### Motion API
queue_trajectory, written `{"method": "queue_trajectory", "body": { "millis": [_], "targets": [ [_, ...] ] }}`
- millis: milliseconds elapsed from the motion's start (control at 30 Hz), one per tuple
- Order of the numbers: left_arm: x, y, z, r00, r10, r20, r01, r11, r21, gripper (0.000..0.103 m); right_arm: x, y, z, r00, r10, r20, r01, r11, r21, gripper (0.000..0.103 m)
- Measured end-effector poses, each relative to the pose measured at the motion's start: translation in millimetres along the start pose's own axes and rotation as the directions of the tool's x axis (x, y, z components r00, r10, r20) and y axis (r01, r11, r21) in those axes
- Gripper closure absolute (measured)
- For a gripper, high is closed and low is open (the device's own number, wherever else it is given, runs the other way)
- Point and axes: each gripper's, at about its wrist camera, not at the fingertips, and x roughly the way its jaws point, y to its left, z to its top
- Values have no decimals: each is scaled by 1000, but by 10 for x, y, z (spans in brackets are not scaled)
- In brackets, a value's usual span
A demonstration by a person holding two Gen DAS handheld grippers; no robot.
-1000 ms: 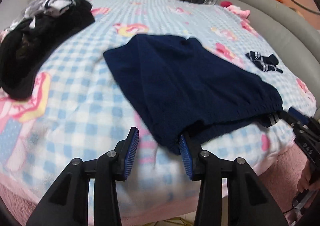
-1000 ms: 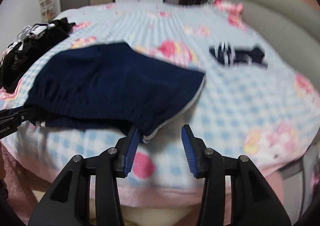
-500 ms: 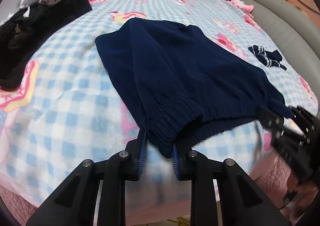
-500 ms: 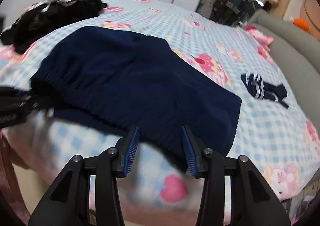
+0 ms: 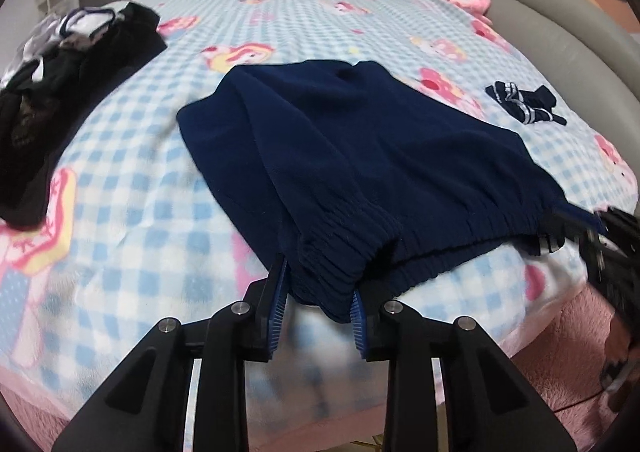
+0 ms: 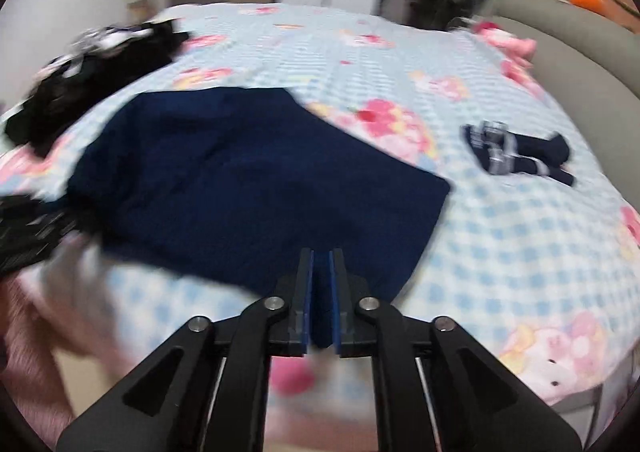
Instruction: Fold clothes
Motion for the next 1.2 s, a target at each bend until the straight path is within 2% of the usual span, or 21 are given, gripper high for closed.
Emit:
{"method": "queue_trajectory", "body": {
  "millis": [33, 133, 267, 300, 367, 400, 500, 567, 667, 700, 733, 867, 933, 1000, 1100, 1200],
  "targets": [
    [10, 0, -11, 1000, 3, -2, -3, 1000, 2, 73, -14, 86, -27, 1000, 21, -1, -21, 999, -35, 83],
    [14, -3, -22, 1000, 2, -9, -2, 1000, 5, 73, 108, 227, -68, 999, -34, -21, 32, 995, -95, 82],
    [30, 11, -75, 1000, 14, -27, -14, 1000, 18, 73, 298, 160, -46, 997, -68, -47, 65, 996, -60, 83],
    [42, 12, -78, 999, 19, -28, -18, 1000, 19, 73, 325, 129, -34, 996, -75, -48, 72, 996, -50, 84],
    [47, 27, -89, 999, 26, -23, -26, 999, 19, 73, 349, 71, -5, 994, -99, -42, 98, 995, -30, 96],
    [40, 27, -84, 999, 34, -14, -34, 999, 22, 73, 330, 38, 18, 993, -113, -32, 113, 993, -20, 99],
    [13, -15, -45, 999, 44, 7, -45, 998, 39, 73, 253, -96, 85, 991, -135, -2, 135, 991, 14, 101],
    [0, -47, -13, 999, 38, 13, -38, 998, 43, 73, 226, -169, 100, 994, -106, -16, 106, 994, 15, 100],
    [-15, -42, -10, 999, 31, 12, -32, 999, 44, 73, 115, -152, 56, 999, 32, -20, -31, 999, 14, 97],
    [-15, -35, -20, 999, 33, 10, -34, 998, 43, 73, 118, -111, 28, 999, 44, -27, -44, 999, -3, 90],
    [-8, -39, -25, 999, 32, 6, -32, 999, 41, 73, 134, -66, -3, 998, 46, -35, -47, 999, -24, 85],
    [17, -21, -50, 1000, 17, -4, -17, 999, 29, 73, 320, 45, -53, 996, 11, -89, -18, 997, -72, 84],
    [25, -23, -68, 1000, 17, -9, -16, 999, 37, 73, 408, 49, -60, 995, -11, -102, 4, 997, -71, 78],
    [24, -14, -62, 1000, 31, -5, -31, 999, 42, 73, 458, 46, -37, 994, -33, -101, 26, 997, -73, 78],
    [17, -1, -43, 999, 48, 3, -48, 998, 49, 73, 374, -12, 45, 997, -37, -62, 35, 999, -27, 100],
    [-9, -22, 11, 996, 86, 20, -88, 994, 69, 73, 336, -110, 125, 997, -67, -39, 67, 998, 12, 101]
  ]
}}
